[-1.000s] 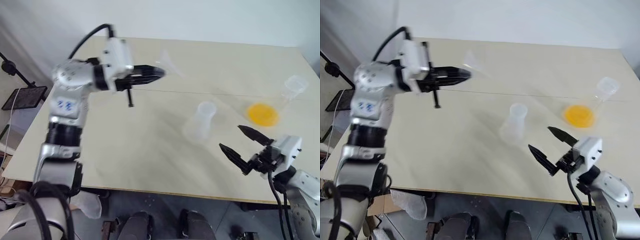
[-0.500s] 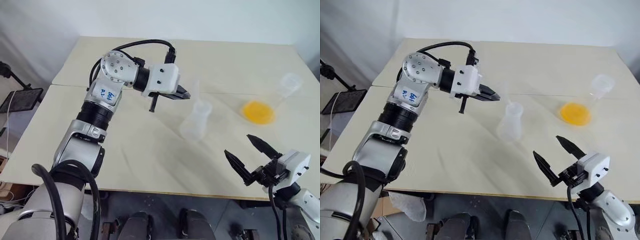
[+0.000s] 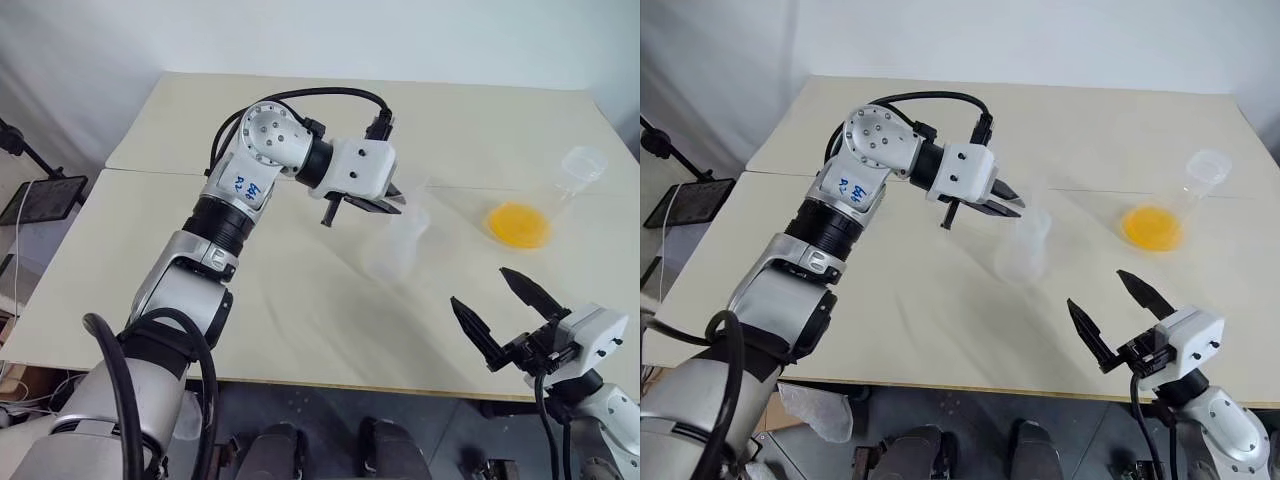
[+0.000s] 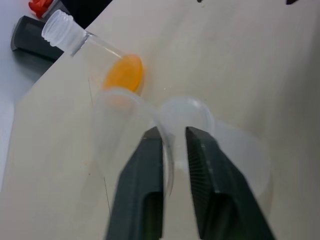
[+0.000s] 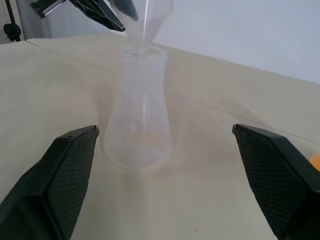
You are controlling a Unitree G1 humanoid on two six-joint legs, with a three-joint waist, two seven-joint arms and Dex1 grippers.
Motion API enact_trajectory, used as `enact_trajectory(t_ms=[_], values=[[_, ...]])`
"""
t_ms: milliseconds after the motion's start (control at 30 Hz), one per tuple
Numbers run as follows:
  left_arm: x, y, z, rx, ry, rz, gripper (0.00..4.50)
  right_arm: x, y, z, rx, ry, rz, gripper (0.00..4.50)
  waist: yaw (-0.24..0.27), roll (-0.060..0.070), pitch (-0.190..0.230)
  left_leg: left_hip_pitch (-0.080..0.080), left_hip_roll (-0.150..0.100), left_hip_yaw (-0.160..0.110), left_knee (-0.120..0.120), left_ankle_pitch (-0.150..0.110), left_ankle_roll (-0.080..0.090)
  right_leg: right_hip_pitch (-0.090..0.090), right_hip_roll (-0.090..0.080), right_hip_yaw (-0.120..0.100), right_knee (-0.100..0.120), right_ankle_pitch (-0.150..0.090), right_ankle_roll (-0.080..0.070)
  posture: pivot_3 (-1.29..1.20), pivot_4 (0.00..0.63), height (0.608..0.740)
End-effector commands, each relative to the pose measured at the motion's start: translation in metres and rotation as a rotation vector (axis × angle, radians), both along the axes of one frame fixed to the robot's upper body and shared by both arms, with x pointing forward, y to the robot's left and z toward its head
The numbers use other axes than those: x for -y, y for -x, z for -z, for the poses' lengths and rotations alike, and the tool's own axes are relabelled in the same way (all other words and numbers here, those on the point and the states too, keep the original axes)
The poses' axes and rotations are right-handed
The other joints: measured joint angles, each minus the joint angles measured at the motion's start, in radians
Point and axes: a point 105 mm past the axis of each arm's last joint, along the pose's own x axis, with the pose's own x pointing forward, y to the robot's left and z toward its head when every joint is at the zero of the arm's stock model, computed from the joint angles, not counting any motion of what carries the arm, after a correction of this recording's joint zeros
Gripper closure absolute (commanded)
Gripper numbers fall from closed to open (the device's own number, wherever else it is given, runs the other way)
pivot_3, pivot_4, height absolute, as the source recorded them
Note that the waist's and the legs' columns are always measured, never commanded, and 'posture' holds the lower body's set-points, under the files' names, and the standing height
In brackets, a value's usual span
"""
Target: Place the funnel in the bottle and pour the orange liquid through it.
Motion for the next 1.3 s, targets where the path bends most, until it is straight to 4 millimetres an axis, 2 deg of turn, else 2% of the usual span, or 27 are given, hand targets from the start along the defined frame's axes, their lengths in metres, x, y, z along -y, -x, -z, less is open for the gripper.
enact_trajectory(t_ms=[33, 200, 300, 367, 400, 633, 667, 733, 800, 900, 967, 1100, 1233, 1300], values=[[0.006, 0.008, -0.019, 0.016, 0.060, 0.039, 2.29, -0.006, 0.004, -0.011, 0.060, 0.004, -0.001, 0.00, 0.000, 0.000, 0.000, 0.000, 0.000, 0.000, 0.000, 0.000, 0.000, 0.000, 0.000, 0.000, 0.000, 0.000, 0.000, 0.00, 0.150, 0.740], [0.001, 0.015, -0.020, -0.093, 0.117, 0.074, 0.81, -0.006, 0.005, -0.011, 0.072, 0.000, 0.013, 0.00, -0.003, 0.000, 0.000, 0.000, 0.000, 0.000, 0.000, 0.000, 0.000, 0.000, 0.000, 0.000, 0.000, 0.000, 0.000, 0.00, 0.150, 0.740], [-0.016, 0.013, -0.017, -0.222, 0.207, 0.060, 0.05, 0.001, 0.006, -0.013, 0.084, 0.003, 0.052, 0.00, -0.004, 0.000, 0.000, 0.000, 0.000, 0.000, 0.000, 0.000, 0.000, 0.000, 0.000, 0.000, 0.001, 0.000, 0.000, 0.00, 0.150, 0.740], [-0.040, 0.007, -0.012, -0.327, 0.308, 0.025, 0.05, 0.013, 0.011, -0.017, 0.113, -0.008, 0.123, 0.00, -0.005, 0.001, 0.000, 0.001, 0.001, 0.000, 0.000, 0.000, 0.000, 0.000, 0.000, 0.000, 0.001, 0.000, 0.000, 0.00, 0.150, 0.740], [-0.058, 0.001, -0.009, -0.359, 0.383, -0.010, 0.05, 0.024, 0.015, -0.020, 0.133, -0.016, 0.184, 0.00, -0.005, 0.002, -0.001, 0.001, 0.001, 0.000, 0.000, 0.000, 0.000, 0.000, 0.000, 0.000, 0.002, 0.000, 0.000, 0.00, 0.150, 0.740], [-0.142, -0.010, -0.004, -0.404, 0.641, -0.239, 0.05, 0.076, 0.052, -0.020, 0.169, -0.082, 0.472, 0.00, -0.002, 0.002, -0.001, 0.001, 0.000, -0.002, 0.001, 0.000, 0.000, 0.000, -0.001, 0.001, 0.004, 0.000, 0.000, 0.00, 0.150, 0.740], [-0.157, -0.010, 0.001, -0.403, 0.648, -0.295, 0.05, 0.086, 0.060, -0.017, 0.172, -0.080, 0.528, 0.00, -0.002, 0.002, -0.001, 0.001, 0.000, -0.003, 0.001, 0.000, 0.000, 0.000, -0.001, 0.001, 0.003, 0.000, 0.000, 0.00, 0.150, 0.740], [-0.175, -0.008, 0.011, -0.413, 0.648, -0.368, 0.05, 0.096, 0.071, -0.013, 0.173, -0.085, 0.588, 0.00, -0.005, 0.002, -0.001, 0.002, 0.000, -0.003, 0.000, 0.000, 0.000, 0.000, -0.001, 0.002, 0.004, 0.000, 0.000, 0.00, 0.150, 0.740], [-0.197, -0.003, 0.035, -0.456, 0.661, -0.467, 0.05, 0.105, 0.081, -0.004, 0.157, -0.095, 0.649, 0.00, -0.007, 0.002, -0.001, 0.003, -0.001, -0.003, -0.001, 0.000, 0.000, 0.000, -0.001, 0.002, 0.004, 0.000, 0.000, 0.00, 0.150, 0.740], [-0.212, 0.009, 0.061, -0.496, 0.638, -0.546, 0.05, 0.111, 0.087, 0.006, 0.137, -0.097, 0.694, 0.00, -0.012, 0.004, -0.002, 0.005, 0.000, -0.003, -0.002, -0.001, -0.001, 0.001, -0.001, 0.004, 0.004, 0.000, 0.000, 0.00, 0.150, 0.740], [-0.219, 0.017, 0.074, -0.522, 0.634, -0.586, 0.05, 0.113, 0.086, 0.009, 0.134, -0.098, 0.698, 0.00, -0.014, 0.004, -0.002, 0.005, 0.001, -0.003, -0.002, -0.001, -0.001, 0.000, 0.000, 0.005, 0.004, 0.000, -0.001, 0.00, 0.150, 0.740], [-0.219, 0.026, 0.079, -0.549, 0.657, -0.603, 0.05, 0.117, 0.067, 0.006, 0.127, -0.124, 0.666, 0.00, -0.009, 0.004, -0.002, 0.005, 0.001, -0.003, -0.001, -0.001, -0.002, 0.000, -0.002, 0.012, 0.004, 0.000, -0.001, 0.00, 0.150, 0.740], [-0.212, 0.036, 0.080, -0.563, 0.662, -0.584, 0.05, 0.122, 0.020, -0.011, 0.089, -0.171, 0.605, 0.00, -0.019, 0.005, -0.002, 0.005, 0.000, -0.002, -0.001, -0.001, -0.002, 0.000, -0.003, 0.015, 0.005, 0.000, -0.001, 0.00, 0.150, 0.740], [-0.209, 0.039, 0.079, -0.565, 0.673, -0.581, 0.05, 0.131, -0.003, -0.016, 0.040, -0.192, 0.631, 0.00, -0.022, 0.006, -0.003, 0.005, 0.001, -0.002, -0.002, -0.001, -0.002, -0.001, -0.003, 0.016, 0.005, -0.001, -0.002, 0.00, 0.150, 0.740]])
